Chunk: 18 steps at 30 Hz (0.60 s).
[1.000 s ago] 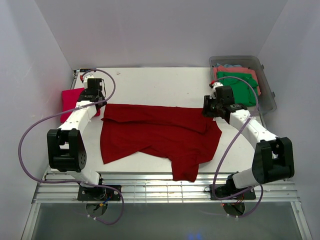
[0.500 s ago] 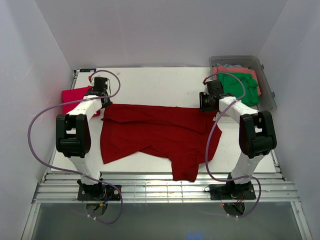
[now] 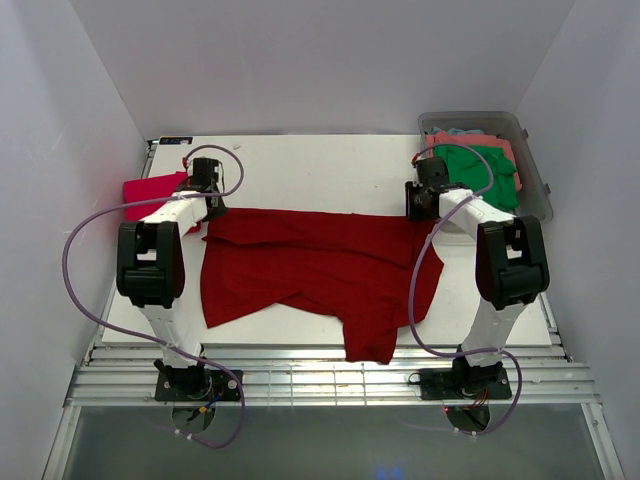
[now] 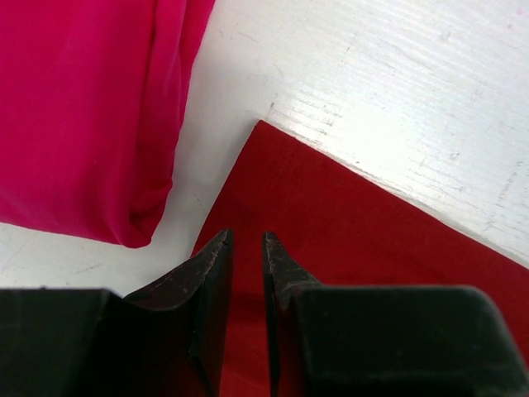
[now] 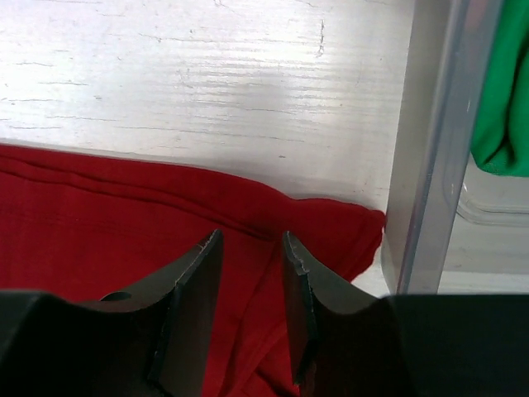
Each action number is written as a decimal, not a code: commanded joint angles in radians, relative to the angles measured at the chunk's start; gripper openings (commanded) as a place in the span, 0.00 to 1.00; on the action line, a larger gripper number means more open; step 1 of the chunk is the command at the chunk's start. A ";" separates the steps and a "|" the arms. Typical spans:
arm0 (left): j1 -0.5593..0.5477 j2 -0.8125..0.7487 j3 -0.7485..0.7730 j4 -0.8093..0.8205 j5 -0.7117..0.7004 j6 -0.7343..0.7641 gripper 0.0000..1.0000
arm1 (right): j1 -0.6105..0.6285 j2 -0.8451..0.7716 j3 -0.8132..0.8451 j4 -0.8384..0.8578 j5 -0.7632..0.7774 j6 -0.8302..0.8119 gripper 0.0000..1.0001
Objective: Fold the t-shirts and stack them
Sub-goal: Fold the tshirt
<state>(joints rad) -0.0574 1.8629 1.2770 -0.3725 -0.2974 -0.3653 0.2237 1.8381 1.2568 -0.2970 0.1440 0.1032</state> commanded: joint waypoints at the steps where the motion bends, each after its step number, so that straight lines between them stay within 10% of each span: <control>1: -0.002 0.007 0.027 0.020 0.011 -0.007 0.31 | -0.007 0.012 -0.002 -0.010 0.013 0.000 0.41; 18: -0.002 0.022 0.019 0.020 -0.003 0.006 0.30 | -0.009 0.047 -0.011 -0.021 -0.032 0.012 0.31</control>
<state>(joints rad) -0.0574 1.8927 1.2770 -0.3656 -0.2958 -0.3637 0.2180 1.8980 1.2453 -0.3134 0.1204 0.1059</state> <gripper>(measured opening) 0.308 0.320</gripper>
